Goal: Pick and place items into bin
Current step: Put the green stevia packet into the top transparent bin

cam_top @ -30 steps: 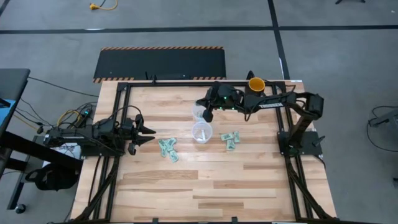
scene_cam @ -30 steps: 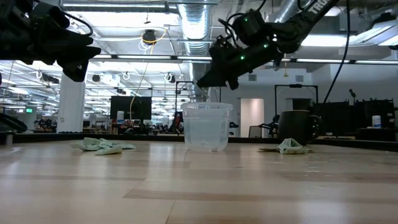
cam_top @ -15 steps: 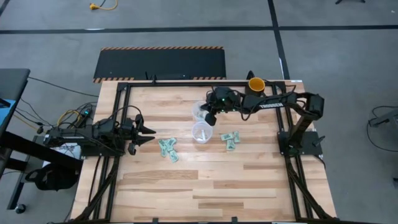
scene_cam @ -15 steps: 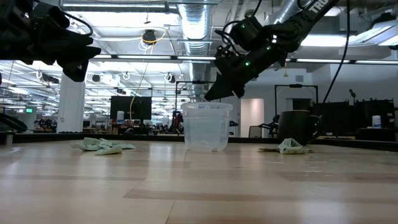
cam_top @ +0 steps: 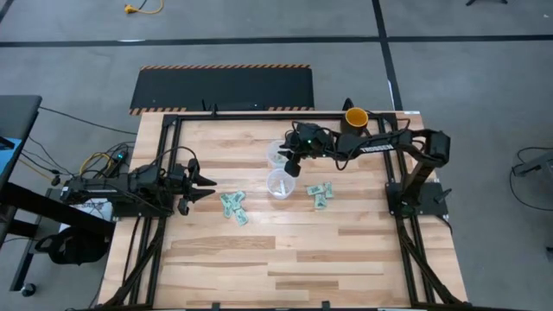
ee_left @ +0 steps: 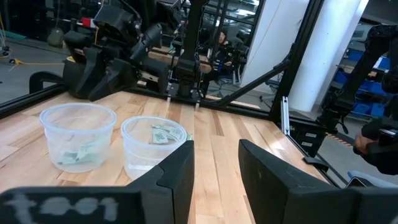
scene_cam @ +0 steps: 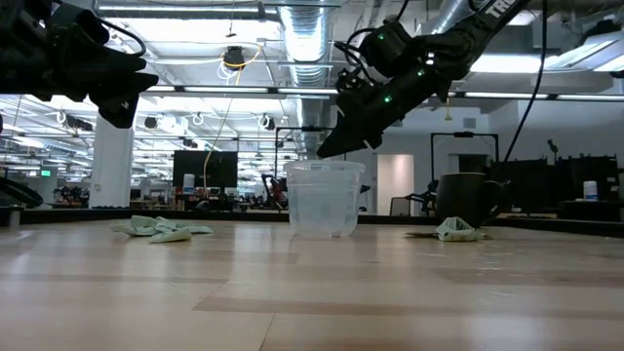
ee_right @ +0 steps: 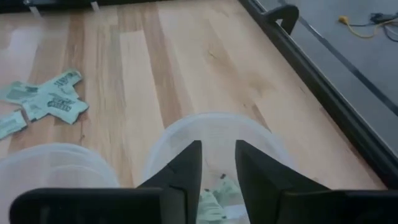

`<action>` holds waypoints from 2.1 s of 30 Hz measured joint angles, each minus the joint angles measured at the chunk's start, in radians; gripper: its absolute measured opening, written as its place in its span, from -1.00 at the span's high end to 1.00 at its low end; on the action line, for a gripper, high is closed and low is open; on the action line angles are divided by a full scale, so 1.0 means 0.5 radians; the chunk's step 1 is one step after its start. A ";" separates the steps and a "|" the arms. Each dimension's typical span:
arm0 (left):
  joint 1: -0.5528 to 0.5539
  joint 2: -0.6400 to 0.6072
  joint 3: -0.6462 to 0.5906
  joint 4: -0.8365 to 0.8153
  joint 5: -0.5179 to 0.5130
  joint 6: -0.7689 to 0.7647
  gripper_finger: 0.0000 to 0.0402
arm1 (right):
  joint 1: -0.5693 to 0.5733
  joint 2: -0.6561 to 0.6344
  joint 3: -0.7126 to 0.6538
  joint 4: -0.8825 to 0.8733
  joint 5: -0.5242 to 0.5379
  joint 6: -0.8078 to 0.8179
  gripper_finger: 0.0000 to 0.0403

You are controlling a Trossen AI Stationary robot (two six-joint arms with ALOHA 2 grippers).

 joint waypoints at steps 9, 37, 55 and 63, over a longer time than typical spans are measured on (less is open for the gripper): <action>-0.001 0.000 0.000 0.000 0.000 0.000 0.43 | -0.016 -0.309 0.197 -0.654 0.006 -0.090 0.55; 0.000 0.000 0.000 0.000 0.000 0.000 0.43 | -0.003 -0.518 0.259 -2.144 0.005 0.067 0.55; 0.000 0.000 0.000 0.000 0.000 0.000 0.43 | 0.031 -0.900 0.066 -2.088 0.050 0.061 0.55; 0.000 0.001 0.000 0.000 0.000 0.000 0.43 | 0.050 -1.409 -0.424 -1.650 0.050 0.230 0.55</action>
